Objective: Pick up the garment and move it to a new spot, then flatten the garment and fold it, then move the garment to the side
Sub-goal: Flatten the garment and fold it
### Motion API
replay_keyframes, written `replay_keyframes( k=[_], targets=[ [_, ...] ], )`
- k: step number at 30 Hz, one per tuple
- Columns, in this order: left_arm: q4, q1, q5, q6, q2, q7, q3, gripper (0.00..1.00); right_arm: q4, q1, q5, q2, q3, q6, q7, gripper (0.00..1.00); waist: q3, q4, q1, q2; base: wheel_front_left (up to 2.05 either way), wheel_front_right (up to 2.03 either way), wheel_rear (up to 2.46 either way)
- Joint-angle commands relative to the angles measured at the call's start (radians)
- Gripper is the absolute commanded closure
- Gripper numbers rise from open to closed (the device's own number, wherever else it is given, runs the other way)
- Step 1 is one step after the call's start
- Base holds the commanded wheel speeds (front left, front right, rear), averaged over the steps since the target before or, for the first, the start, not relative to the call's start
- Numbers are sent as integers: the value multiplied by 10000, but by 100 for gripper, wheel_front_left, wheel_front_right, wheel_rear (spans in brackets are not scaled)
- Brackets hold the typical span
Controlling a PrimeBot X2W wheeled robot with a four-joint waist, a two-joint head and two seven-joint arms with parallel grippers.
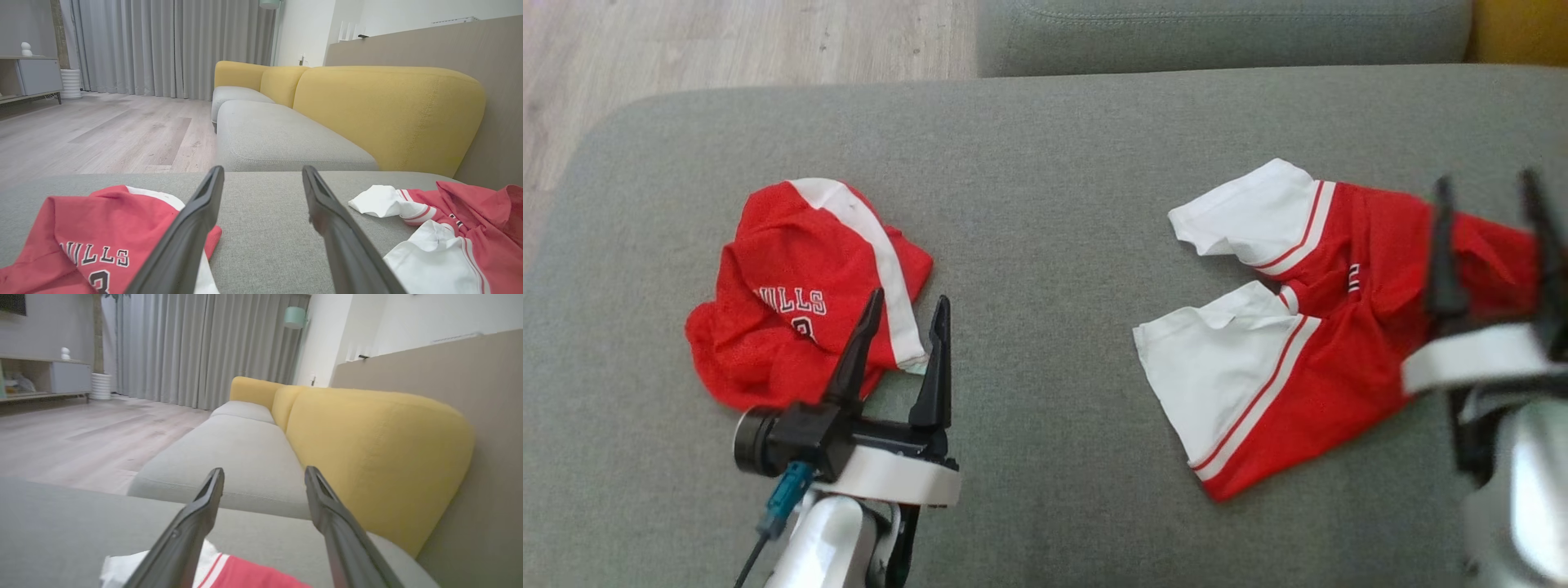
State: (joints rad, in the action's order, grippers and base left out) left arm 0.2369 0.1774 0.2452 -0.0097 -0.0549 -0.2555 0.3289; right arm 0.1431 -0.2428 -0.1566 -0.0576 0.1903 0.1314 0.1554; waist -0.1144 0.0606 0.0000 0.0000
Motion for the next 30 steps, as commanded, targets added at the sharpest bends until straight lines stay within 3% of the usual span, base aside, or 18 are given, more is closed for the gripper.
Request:
replay_keyframes(
  k=[1, 6, 12, 22, 30],
  targets=[
    [-359, 189, -86, -17, 7, -63, -378, 0, -362, 45, 189, 43, -521, -7, 166, 0, 32, -32, 0, 0, 0, 0, 0],
    [-385, 38, -107, -45, 24, -63, -393, 0, -370, 1107, 1850, 69, -1585, -7, 349, 0, 94, -129, 0, 0, 0, 0, 0],
    [-371, -11, -144, -72, 33, -63, -382, 0, -238, 1343, 2230, 71, -1956, -7, 509, 0, 65, -191, 0, 0, 0, 0, 0],
    [-333, 230, -127, -154, 43, -63, -253, 0, 285, 132, 1021, 73, -1952, -7, -465, 0, -451, 243, 0, 0, 0, 0, 0],
    [-361, 578, 155, -114, 45, -63, 1, 0, 2641, -1552, -265, 73, -2019, -7, -2357, 0, -1241, 849, 0, 0, 0, 0, 0]
  ],
)
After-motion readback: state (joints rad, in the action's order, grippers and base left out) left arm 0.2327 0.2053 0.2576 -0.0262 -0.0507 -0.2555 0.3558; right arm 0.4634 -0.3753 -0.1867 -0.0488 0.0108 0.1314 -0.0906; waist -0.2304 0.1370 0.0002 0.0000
